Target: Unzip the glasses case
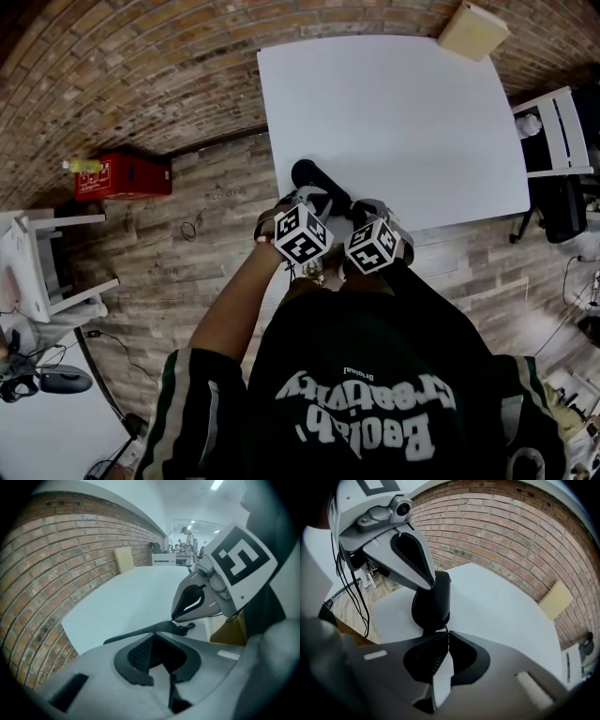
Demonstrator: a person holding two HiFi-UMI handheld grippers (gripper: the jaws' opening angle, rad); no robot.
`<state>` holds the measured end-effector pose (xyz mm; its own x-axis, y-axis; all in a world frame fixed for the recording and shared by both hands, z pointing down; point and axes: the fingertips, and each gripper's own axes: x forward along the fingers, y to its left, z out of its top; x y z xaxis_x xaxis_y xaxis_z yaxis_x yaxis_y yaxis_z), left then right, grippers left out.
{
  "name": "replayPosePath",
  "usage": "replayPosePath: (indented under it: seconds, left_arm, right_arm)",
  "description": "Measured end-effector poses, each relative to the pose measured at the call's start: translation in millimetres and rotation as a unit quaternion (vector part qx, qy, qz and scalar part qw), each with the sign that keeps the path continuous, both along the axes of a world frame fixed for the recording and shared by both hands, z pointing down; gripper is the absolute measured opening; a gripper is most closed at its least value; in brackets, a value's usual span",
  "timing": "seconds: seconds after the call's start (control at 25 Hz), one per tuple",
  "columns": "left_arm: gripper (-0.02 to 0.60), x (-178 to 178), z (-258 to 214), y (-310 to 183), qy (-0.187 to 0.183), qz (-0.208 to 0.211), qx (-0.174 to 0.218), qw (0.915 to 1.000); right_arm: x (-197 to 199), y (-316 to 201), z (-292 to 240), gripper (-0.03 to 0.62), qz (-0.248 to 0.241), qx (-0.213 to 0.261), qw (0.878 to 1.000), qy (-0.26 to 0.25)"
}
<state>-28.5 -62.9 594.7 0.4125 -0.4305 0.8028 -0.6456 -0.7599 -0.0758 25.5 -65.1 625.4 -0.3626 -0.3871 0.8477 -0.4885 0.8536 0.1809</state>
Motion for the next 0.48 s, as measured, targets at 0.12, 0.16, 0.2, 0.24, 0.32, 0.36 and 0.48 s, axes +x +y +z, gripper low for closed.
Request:
replayPosePath:
  seconds: [0.12, 0.16, 0.2, 0.24, 0.32, 0.36, 0.48]
  left_arm:
    - [0.021, 0, 0, 0, 0.0, 0.0, -0.002, 1.0]
    - [0.021, 0, 0, 0, 0.001, -0.001, -0.002, 1.0]
    - [0.021, 0, 0, 0, 0.002, -0.001, -0.002, 1.0]
    - [0.021, 0, 0, 0, 0.002, -0.002, -0.002, 1.0]
    - [0.021, 0, 0, 0, 0.003, -0.003, -0.002, 1.0]
    - [0.021, 1, 0, 0, 0.004, -0.004, -0.003, 1.0]
    - [0.021, 0, 0, -1, 0.006, -0.006, -0.005, 1.0]
  right_arm:
    - [-2, -4, 0, 0.015, -0.003, 0.001, 1.0, -0.001]
    - [-2, -5, 0, 0.017, -0.004, 0.001, 1.0, -0.001]
    - [-3, -7, -1, 0.017, -0.004, 0.002, 1.0, -0.001]
    - [-3, -9, -1, 0.017, -0.006, 0.002, 1.0, 0.0]
    - [-5, -11, -1, 0.017, -0.009, 0.001, 1.0, 0.0]
    - [-6, -12, 0, 0.016, -0.011, 0.0, 1.0, 0.0]
    - [-8, -15, 1, 0.017, -0.015, -0.004, 1.0, -0.003]
